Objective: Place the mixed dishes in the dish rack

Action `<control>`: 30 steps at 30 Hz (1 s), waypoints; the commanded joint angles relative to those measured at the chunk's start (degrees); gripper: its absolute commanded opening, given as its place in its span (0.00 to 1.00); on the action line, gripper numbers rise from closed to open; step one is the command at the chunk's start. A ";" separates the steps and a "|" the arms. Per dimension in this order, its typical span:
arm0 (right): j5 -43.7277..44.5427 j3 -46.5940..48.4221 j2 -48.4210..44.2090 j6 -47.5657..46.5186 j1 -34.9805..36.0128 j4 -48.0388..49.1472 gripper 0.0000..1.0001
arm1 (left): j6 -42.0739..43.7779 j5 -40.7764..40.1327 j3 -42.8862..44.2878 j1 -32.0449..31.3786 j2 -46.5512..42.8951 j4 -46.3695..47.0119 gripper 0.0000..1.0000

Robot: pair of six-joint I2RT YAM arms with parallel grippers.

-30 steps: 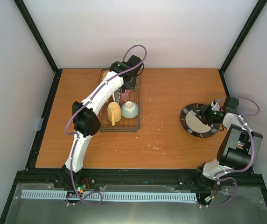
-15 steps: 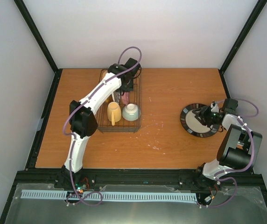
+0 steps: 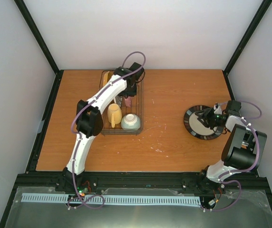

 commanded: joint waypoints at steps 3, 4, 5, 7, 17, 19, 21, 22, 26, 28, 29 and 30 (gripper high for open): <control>0.40 1.70 0.16 -1.11 0.26 -0.34 0.37 | 0.51 -1.29 2.14 0.96 2.78 -3.43 0.84; 0.58 1.83 0.14 -1.31 0.22 -0.60 0.37 | 0.54 -1.64 2.26 0.98 2.61 -3.45 0.97; 0.84 2.00 0.15 -1.46 0.26 -0.86 0.37 | 0.53 -2.06 2.43 1.05 2.42 -3.43 0.99; 0.96 2.35 0.16 -1.76 0.26 -1.35 0.37 | 0.59 -2.99 2.74 1.24 1.92 -3.42 1.00; 1.77 2.68 -0.39 -2.25 0.26 -2.07 0.37 | 1.31 -5.45 8.42 1.43 0.33 -3.02 1.00; 2.01 2.64 -0.69 -2.34 0.26 -2.07 0.37 | 1.86 -5.74 8.73 1.44 -0.48 -1.69 1.00; 2.13 2.65 -1.01 -2.43 0.26 -2.07 0.37 | 2.62 -5.97 8.48 1.48 -1.93 0.70 1.00; 2.22 2.65 -1.21 -2.50 0.26 -2.14 0.37 | 3.18 -5.67 8.19 1.43 -3.20 2.48 1.00; 3.07 3.27 -2.08 -3.43 0.22 -2.96 0.37 | 6.18 -2.69 4.06 1.39 -8.82 13.20 1.00; 3.88 4.01 -2.62 -4.33 0.20 -3.94 0.37 | 8.14 -0.41 0.99 1.34 -12.14 19.72 1.00; 4.24 4.41 -2.92 -4.76 0.20 -4.37 0.37 | 9.11 1.05 -0.50 1.34 -13.70 22.79 1.00; 4.59 4.80 -3.33 -5.06 0.18 -4.71 0.38 | 10.20 2.58 -1.99 1.29 -15.20 26.29 1.00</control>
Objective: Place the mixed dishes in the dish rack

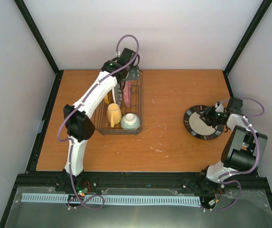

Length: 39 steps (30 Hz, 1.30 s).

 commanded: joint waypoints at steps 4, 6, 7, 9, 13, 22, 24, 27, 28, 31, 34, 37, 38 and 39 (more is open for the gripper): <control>3.43 3.88 -4.72 -3.46 0.03 -2.77 0.38 | 9.84 11.22 -7.20 0.13 -13.12 28.36 1.00; 5.49 4.81 -6.12 -4.31 -0.19 -4.11 0.38 | 11.62 17.41 -8.38 0.05 -13.99 33.08 1.00; 7.79 5.28 -7.37 -4.64 -0.44 -5.19 0.38 | 12.45 22.10 -8.39 -0.01 -13.87 34.97 1.00; 11.93 5.98 -9.16 -4.99 -1.30 -7.95 0.38 | 13.49 29.87 -6.84 -0.35 -11.89 36.04 1.00; 19.07 4.51 -13.52 -4.63 -4.77 -13.61 0.37 | 15.62 43.47 -1.90 -2.56 -4.74 32.11 1.00; 23.83 -5.51 -20.56 -2.21 -12.40 -17.65 0.40 | 18.24 57.18 -6.18 -6.27 -1.75 31.04 1.00; 21.28 -7.79 -20.75 -1.28 -13.92 -16.96 0.40 | 18.57 56.71 -7.23 -6.21 -2.63 31.08 1.00; 18.27 -10.45 -20.71 -1.01 -15.85 -16.00 0.41 | 19.80 54.61 -7.74 -6.15 -3.70 29.96 1.00; 17.17 -11.26 -20.50 -1.12 -16.52 -15.37 0.42 | 20.09 54.09 -8.24 -6.02 -4.24 29.89 1.00; 12.33 -13.16 -18.69 -1.02 -18.99 -12.74 0.43 | 20.56 51.79 -10.25 -5.85 -6.08 29.96 1.00; 6.26 -13.11 -16.13 -0.82 -21.00 -10.35 0.43 | 20.55 50.58 -11.98 -5.53 -7.79 30.75 1.00; 2.33 -12.45 -14.69 -0.90 -22.39 -9.21 0.43 | 20.31 50.04 -12.60 -5.19 -8.60 31.25 1.00; 1.65 -12.33 -14.40 -0.85 -22.63 -8.99 0.44 | 20.27 49.89 -12.67 -5.10 -8.73 31.33 1.00; 1.21 -12.16 -13.97 -0.74 -22.75 -8.74 0.44 | 20.15 49.74 -12.81 -4.97 -8.90 31.42 1.00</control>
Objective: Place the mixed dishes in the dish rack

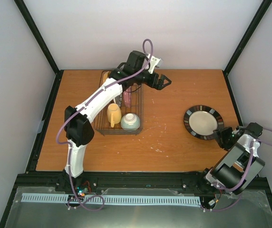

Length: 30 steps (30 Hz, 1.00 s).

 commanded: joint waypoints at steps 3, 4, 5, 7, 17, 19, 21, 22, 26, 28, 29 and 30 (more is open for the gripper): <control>-8.09 0.68 2.40 1.16 -1.36 4.27 0.44 | 0.65 -1.31 -1.47 0.94 -3.18 2.58 1.00; -8.31 0.66 2.89 1.27 -1.36 4.57 0.44 | 0.49 -1.26 -1.95 1.10 -3.37 2.95 1.00; -8.52 0.66 3.33 1.30 -1.37 4.70 0.44 | 0.27 -1.24 -2.51 1.25 -3.48 3.43 1.00; -8.62 0.80 4.28 1.31 -1.37 4.95 0.44 | -0.06 -1.14 -3.30 1.56 -3.79 4.08 1.00; -3.53 3.01 7.33 -1.63 -1.37 0.62 0.43 | -0.79 -1.65 -5.85 2.93 -4.67 4.91 1.00; -3.12 2.27 7.98 -1.43 -1.37 1.44 0.43 | -0.80 -1.68 -6.40 3.13 -4.83 5.04 1.00; -3.06 1.16 8.81 -0.68 -1.37 3.22 0.43 | -0.75 -1.80 -6.75 3.32 -5.01 5.19 1.00; -3.05 0.26 9.30 -0.09 -1.37 4.65 0.43 | -0.79 -1.85 -6.86 3.45 -5.03 5.30 1.00; -3.39 -3.03 12.28 2.18 -1.37 9.70 0.44 | -1.15 -1.56 -6.76 3.85 -4.71 5.04 1.00; -2.77 -4.07 13.05 2.36 -1.37 11.40 0.43 | -1.19 -1.72 -6.76 3.94 -4.69 4.92 1.00; -2.21 -4.32 13.15 2.22 -1.37 11.55 0.44 | -1.15 -1.80 -6.75 3.95 -4.65 4.88 1.00; -1.77 -4.42 13.27 2.11 -1.37 11.53 0.44 | -1.22 -1.88 -6.67 4.04 -4.55 4.81 1.00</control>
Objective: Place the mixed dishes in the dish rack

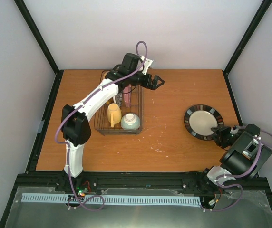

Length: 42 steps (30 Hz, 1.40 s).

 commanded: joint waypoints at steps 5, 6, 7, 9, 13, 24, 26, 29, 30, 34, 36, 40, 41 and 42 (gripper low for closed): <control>9.30 -1.48 0.10 -1.46 -0.60 -3.69 0.43 | -0.77 -0.35 2.05 0.72 -1.19 0.80 1.00; 9.84 -0.97 -1.50 -1.82 -0.60 -4.45 0.43 | -0.82 -0.30 2.49 0.72 -0.84 0.72 1.00; 10.08 -0.43 -3.22 -2.10 -0.60 -4.90 0.43 | -0.91 -0.25 2.91 0.74 -0.68 0.58 1.00; 9.64 0.04 -6.87 -2.21 -0.60 -4.70 0.43 | -1.06 -0.05 3.09 0.72 -0.33 0.81 1.00; 7.08 0.24 -9.55 -0.80 -0.60 -3.32 0.42 | -1.30 0.31 3.17 0.73 -0.13 1.46 1.00; 10.60 7.54 -8.40 -4.90 -0.91 -10.33 0.42 | 0.07 -0.13 -0.07 1.14 -2.33 1.72 1.00; 12.68 8.14 -7.91 -5.45 -1.24 -11.16 0.42 | 0.35 -0.35 -0.52 1.37 -2.61 1.33 1.00; 14.52 8.70 -6.37 -5.45 -1.69 -11.66 0.42 | 0.73 -0.89 -1.38 1.79 -3.24 0.98 1.00; 14.91 9.00 -5.75 -5.97 -1.74 -12.15 0.42 | 0.67 -0.88 -1.78 2.10 -3.45 0.96 1.00; 16.82 9.36 -5.03 -6.13 -1.74 -12.45 0.43 | -0.32 -0.09 -2.69 2.94 -3.47 1.06 1.00; 17.11 9.20 -4.70 -5.84 -1.74 -12.08 0.43 | -0.48 0.00 -2.67 3.22 -3.23 0.88 1.00; 16.27 8.80 -2.59 -5.90 -1.74 -10.96 0.43 | -0.04 -0.15 -2.58 3.59 -3.06 0.86 1.00; 15.98 8.86 -1.96 -6.00 -1.74 -10.71 0.43 | -0.04 -0.13 -2.55 3.72 -3.00 0.86 1.00; 15.71 8.72 -1.51 -5.97 -1.74 -10.23 0.44 | -0.02 -0.13 -2.66 3.85 -2.94 0.84 1.00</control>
